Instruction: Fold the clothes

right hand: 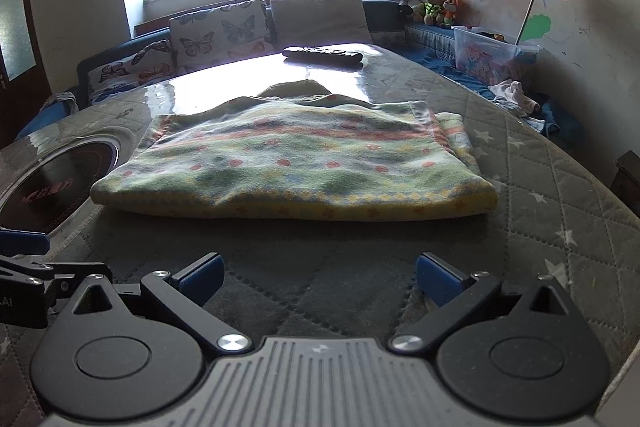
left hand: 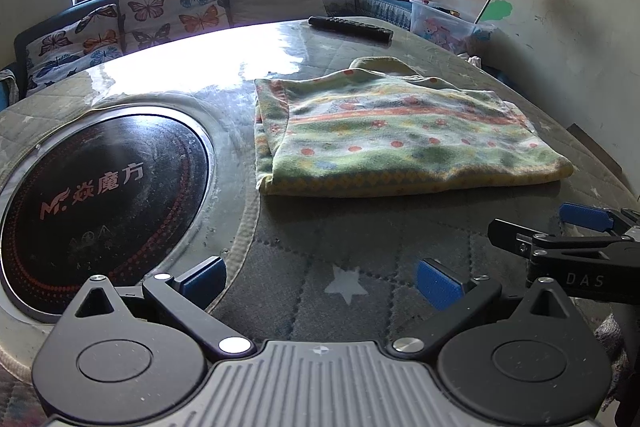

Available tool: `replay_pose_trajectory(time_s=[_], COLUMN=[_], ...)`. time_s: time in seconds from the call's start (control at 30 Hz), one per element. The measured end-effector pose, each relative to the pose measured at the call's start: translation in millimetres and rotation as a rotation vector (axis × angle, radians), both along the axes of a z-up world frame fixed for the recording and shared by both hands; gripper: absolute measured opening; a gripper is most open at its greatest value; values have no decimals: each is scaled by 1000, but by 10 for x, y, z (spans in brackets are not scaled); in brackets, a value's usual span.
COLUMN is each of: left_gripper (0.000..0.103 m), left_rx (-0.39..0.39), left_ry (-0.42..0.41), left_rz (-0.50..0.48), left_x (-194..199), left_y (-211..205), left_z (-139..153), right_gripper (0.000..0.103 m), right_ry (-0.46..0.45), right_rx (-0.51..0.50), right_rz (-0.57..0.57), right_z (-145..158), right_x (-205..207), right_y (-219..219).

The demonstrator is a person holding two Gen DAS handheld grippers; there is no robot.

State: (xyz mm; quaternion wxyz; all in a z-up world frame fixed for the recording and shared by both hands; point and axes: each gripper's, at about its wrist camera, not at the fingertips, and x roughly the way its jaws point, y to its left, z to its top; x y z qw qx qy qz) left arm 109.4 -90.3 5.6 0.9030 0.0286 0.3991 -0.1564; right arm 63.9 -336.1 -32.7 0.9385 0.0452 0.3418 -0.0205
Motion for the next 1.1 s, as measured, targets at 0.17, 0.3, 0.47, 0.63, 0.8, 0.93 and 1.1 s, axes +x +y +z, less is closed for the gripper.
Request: replay_pose_trajectory(time_s=[0.17,0.3,0.47,0.63,0.8,0.93,1.1], left_gripper=[103,103,103,103,103,103,103], left_rx=[4,4,4,3,2,1,3], left_ry=[3,4,5,3,0,-1,2], left_rz=[-3,-7,-15,-21,-28,-34,-37], left_x=[-9,-21,-39,-59,-85,-102,-115], left_y=[-18,-33,-57,-73,-92,-106,-120], left_z=[-6,-7,-11,-8,2,9,18], right_gripper=[103,103,103,103,103,103,103], right_ry=[0,2,3,5,5,4,5], right_rx=[-3,-7,-4,-4,-4,-2,-1], right_rz=[-3,-4,-7,-11,-12,-15,-23], right_z=[3,9,13,16,26,31,36], right_x=[7,11,6,-2,3,-4,-20], right_y=[2,5,0,-2,7,2,-6])
